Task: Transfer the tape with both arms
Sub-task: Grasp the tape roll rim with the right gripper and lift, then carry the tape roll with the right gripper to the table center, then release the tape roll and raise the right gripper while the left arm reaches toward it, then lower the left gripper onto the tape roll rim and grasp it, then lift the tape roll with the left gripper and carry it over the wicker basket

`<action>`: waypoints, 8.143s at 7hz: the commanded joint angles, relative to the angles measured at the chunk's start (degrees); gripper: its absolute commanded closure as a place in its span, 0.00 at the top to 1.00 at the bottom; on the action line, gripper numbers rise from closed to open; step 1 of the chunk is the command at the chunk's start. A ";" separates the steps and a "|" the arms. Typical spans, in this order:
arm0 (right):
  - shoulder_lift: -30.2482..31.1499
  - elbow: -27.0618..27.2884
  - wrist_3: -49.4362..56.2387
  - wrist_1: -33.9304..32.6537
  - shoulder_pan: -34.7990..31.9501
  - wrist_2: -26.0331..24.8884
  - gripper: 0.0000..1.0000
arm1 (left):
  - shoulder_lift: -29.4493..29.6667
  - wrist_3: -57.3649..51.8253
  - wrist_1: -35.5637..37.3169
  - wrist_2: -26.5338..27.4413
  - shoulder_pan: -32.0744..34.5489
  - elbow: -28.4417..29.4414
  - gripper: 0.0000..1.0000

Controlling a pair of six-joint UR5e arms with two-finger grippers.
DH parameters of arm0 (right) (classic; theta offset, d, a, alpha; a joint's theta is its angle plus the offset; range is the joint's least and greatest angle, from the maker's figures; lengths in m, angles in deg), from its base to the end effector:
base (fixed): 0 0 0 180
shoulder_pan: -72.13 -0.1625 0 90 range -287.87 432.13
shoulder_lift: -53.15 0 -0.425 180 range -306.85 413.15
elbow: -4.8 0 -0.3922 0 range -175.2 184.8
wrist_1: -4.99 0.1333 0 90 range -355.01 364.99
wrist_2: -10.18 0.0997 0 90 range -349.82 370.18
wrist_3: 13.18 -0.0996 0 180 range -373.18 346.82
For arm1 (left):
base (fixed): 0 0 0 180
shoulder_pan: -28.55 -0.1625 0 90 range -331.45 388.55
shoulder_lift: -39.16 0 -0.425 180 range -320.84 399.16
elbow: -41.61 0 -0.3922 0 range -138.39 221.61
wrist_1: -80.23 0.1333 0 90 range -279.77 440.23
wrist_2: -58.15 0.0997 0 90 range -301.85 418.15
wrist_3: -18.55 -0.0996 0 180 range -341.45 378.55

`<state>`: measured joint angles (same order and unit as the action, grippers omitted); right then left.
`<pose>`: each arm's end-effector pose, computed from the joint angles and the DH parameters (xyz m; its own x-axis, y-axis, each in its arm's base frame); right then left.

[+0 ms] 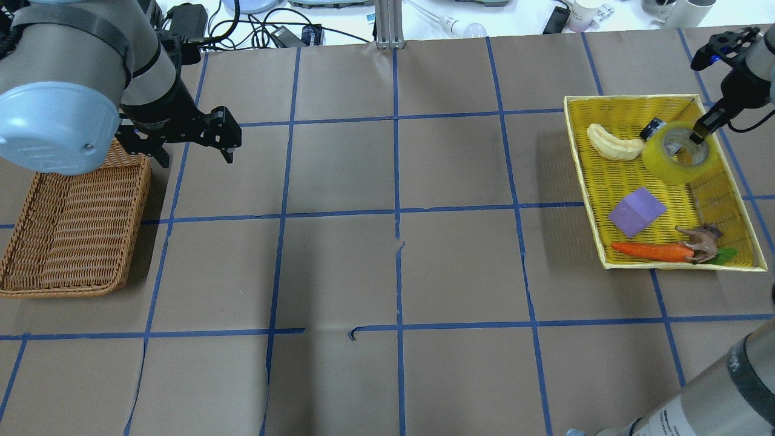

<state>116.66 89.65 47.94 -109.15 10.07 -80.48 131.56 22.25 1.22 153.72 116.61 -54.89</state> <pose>-0.1922 -0.6444 0.3056 -0.8363 -0.5461 0.0483 -0.5473 0.8369 -0.0135 -0.1063 -0.5124 0.4310 -0.9903 -0.1016 -0.0944 -0.0979 0.9943 -0.0427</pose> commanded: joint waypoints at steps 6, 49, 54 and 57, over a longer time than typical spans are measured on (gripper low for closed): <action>-7.34 -7.33 -43.64 1.47 -29.39 0.48 0.00 | -0.03 -0.01 0.00 0.05 0.00 0.00 1.00; 23.06 1.72 -65.96 19.04 -32.95 -0.93 1.00 | 18.35 -26.99 7.33 -10.14 -15.75 16.88 0.00; 23.06 1.72 -65.96 19.04 -33.04 -0.93 1.00 | 19.65 -50.81 8.94 -10.14 -40.67 5.49 0.00; 23.06 1.63 -65.96 19.04 -33.04 -0.93 1.00 | 22.64 -51.52 18.46 -10.06 -41.05 1.50 0.00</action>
<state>139.69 91.35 -17.96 -90.11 -22.96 -81.40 153.22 -29.27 18.11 143.72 75.72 -52.52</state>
